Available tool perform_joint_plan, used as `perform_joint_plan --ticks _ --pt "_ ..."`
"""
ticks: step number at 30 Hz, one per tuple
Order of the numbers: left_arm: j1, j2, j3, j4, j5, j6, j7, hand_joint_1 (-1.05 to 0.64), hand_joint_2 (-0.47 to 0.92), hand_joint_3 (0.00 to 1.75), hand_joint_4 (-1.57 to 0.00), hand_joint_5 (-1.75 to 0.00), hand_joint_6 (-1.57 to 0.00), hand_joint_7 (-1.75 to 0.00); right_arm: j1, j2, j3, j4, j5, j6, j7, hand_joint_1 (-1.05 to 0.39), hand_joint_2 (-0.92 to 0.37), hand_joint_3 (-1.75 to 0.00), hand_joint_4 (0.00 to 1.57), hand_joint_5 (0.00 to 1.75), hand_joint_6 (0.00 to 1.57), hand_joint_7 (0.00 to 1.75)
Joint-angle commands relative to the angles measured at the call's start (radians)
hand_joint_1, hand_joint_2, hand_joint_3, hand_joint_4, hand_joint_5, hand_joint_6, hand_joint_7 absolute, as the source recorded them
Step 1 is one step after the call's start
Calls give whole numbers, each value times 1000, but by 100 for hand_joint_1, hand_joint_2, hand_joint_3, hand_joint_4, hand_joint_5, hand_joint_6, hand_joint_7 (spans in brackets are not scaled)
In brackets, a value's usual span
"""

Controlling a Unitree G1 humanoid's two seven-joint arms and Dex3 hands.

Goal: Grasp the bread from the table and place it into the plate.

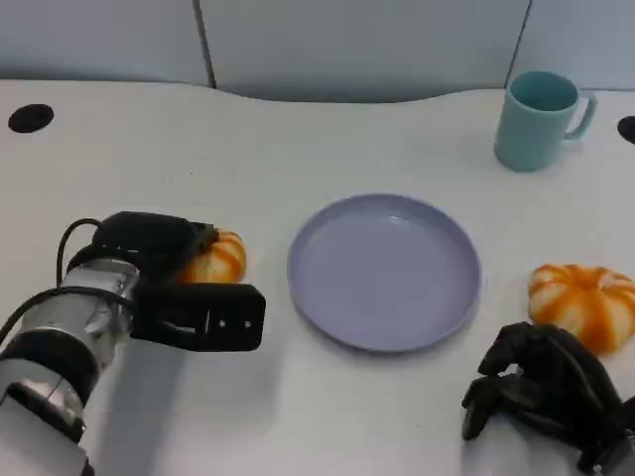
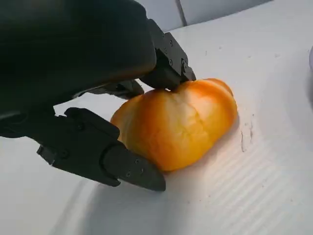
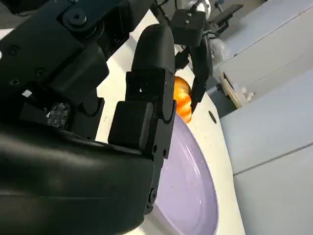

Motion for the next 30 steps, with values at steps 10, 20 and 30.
perform_joint_plan --ticks 10,20,30 --pt "56 48 -2 19 -23 -103 322 -23 92 45 -84 -175 -57 -174 8 -8 8 -9 9 9 -4 -105 -47 0 157 56 157 32" --pt "25 89 72 -41 -86 -199 379 -19 74 82 -84 -175 -62 -175 2 -6 10 -5 9 17 -17 -105 -47 0 157 57 157 33" --pt "-20 46 81 -138 -87 -298 363 -19 67 95 -90 -175 -67 -175 -9 -7 13 10 10 20 -7 -105 -46 0 157 56 157 32"
